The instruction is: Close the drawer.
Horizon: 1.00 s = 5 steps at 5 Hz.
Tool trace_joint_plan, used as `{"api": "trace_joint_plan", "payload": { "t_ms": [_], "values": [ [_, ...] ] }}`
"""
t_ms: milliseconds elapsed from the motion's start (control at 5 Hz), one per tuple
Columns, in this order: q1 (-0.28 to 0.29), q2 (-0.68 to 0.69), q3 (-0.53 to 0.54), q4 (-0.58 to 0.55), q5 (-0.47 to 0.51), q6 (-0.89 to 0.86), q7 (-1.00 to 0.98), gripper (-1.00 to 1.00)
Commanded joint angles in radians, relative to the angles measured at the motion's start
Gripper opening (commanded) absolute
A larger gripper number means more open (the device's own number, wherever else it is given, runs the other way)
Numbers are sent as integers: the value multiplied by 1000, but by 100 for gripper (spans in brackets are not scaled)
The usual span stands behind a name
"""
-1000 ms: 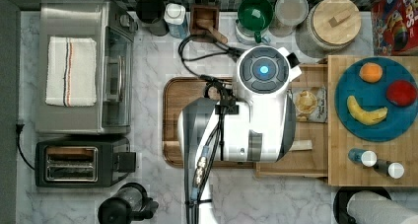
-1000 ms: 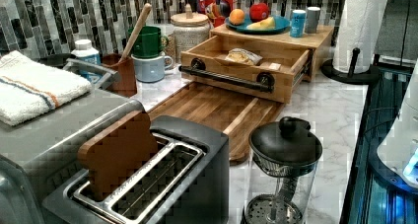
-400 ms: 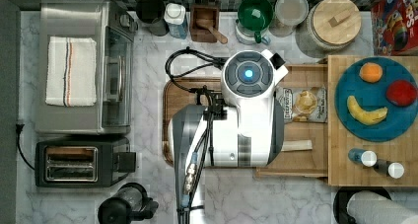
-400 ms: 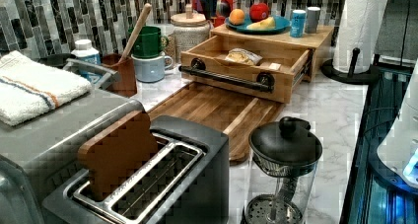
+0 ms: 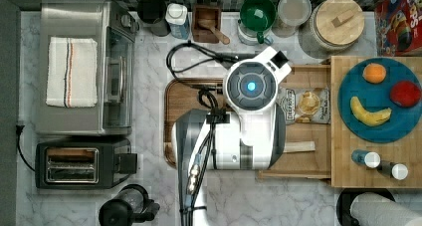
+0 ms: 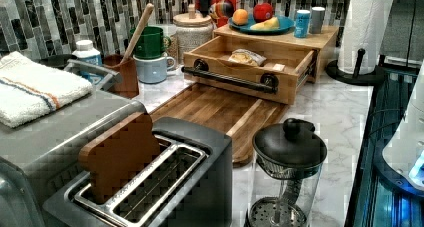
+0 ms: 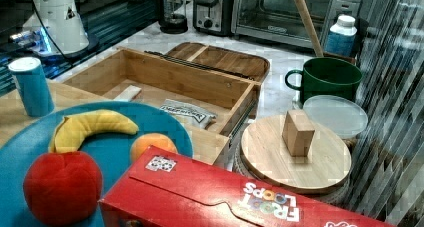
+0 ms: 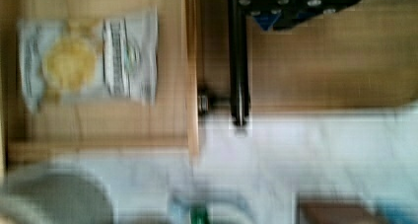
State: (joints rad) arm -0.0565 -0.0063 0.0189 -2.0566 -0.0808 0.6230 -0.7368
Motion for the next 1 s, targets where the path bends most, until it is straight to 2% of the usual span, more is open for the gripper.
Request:
{"api": "trace_joint_plan", "payload": {
  "t_ms": [200, 600, 800, 1000],
  "values": [
    [71, 168, 55, -149, -19, 148, 89, -100],
    [80, 201, 56, -187, -33, 235, 162, -100],
    [70, 194, 43, -192, -16, 229, 107, -100],
    [65, 178, 30, -216, -46, 271, 101, -100]
  ]
}}
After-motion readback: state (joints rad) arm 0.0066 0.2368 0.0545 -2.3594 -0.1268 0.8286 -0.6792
